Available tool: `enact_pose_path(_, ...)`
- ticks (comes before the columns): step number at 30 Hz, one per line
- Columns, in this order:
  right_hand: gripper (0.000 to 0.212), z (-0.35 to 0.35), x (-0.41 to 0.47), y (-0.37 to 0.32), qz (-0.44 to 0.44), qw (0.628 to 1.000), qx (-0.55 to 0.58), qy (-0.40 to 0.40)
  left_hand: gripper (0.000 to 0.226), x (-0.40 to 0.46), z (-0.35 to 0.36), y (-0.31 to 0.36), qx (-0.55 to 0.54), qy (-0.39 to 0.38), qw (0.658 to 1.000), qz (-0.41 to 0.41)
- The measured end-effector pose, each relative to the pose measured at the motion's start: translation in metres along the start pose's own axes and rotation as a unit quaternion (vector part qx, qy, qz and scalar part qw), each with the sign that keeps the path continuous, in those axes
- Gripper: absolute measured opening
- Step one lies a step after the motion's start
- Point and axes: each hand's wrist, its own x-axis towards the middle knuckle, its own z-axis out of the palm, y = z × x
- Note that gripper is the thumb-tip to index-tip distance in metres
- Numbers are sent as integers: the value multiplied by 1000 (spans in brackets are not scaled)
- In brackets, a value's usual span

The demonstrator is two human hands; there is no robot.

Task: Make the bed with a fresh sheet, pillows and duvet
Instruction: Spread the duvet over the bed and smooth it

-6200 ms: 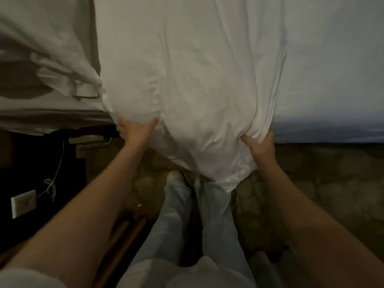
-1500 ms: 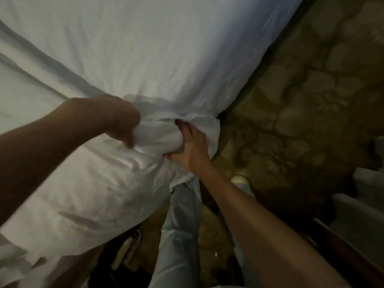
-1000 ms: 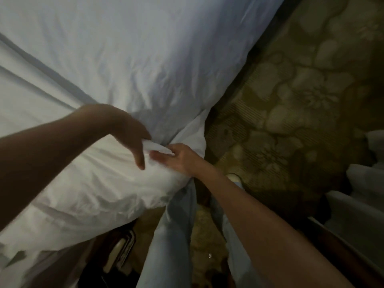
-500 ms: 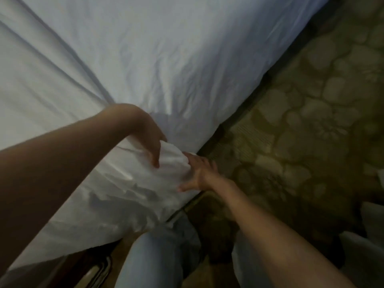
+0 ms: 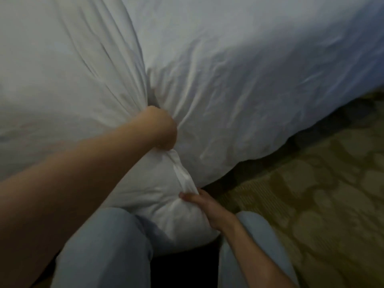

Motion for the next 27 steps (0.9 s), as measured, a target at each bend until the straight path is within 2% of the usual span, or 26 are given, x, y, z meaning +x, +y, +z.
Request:
enact_pose_path(1, 49, -2, -3, -2, 7, 1000, 8, 0, 36, -4, 5, 3, 16, 42, 999, -17)
enact_pose_path(2, 45, -5, -6, -6, 18, 1000, 3, 11, 32, -6, 11, 4, 21, 52, 998, -21)
enact_pose_path(5, 58, -3, -13, -14, 44, 997, -28, 50, 30, -18, 12, 7, 3, 108, 994, -4)
enact_pose_path(6, 63, -1, -15, -13, 45, 996, -48, 61, 33, -19, 9, 7, 69, 104, 992, 19)
enact_pose_path(7, 66, 1, -19, -12, 44, 994, -71, 71, 29, -23, 8, 8, 98, 131, 986, 27)
enact_pose_path(8, 66, 3, -23, -9, 39, 991, -101, 78, 22, -27, 9, 13, 142, 116, 981, 67)
enact_pose_path(9, 64, 3, -27, -7, 31, 989, -122, 79, 24, -31, 4, 12, 185, 137, 969, 84)
enact_pose_path(10, 61, 1, -30, -7, 26, 988, -134, 70, 36, -29, 2, 9, 204, 170, 958, 108)
enact_pose_path(11, 56, -1, -34, -8, 23, 988, -140, 58, 51, -29, 1, 10, 197, 169, 960, 101)
enact_pose_path(12, 51, -3, -39, -11, 26, 987, -153, 32, 60, -34, 5, 11, 196, 156, 967, 55)
enact_pose_path(14, 60, -7, -46, -12, 16, 984, -180, -3, 65, -42, -1, 9, 155, 193, 968, 33)
enact_pose_path(16, 73, -10, -54, -9, 3, 979, -204, -22, 66, -47, -7, 9, 143, 179, 973, 21)
enact_pose_path(17, 70, -10, -59, -9, -4, 979, -200, -36, 67, -48, -6, 7, 128, 186, 974, 25)
enact_pose_path(19, 52, -19, -65, -6, 30, 985, -151, -77, 64, -45, 2, 9, 119, 224, 967, 32)
enact_pose_path(21, 41, -29, -61, -6, 50, 987, -137, -63, 42, -43, 19, 12, 84, 321, 942, 43)
enact_pose_path(23, 39, -36, -44, -11, 36, 962, -268, 33, 16, -42, 48, 21, 7, 480, 877, 40)
enact_pose_path(25, 49, -39, -23, -11, 27, 907, -393, 150, 29, -51, 74, 30, -57, 549, 834, -20)
enact_pose_path(27, 64, -40, -8, -12, -25, 927, -329, 180, 45, -71, 96, 31, -109, 581, 796, -126)
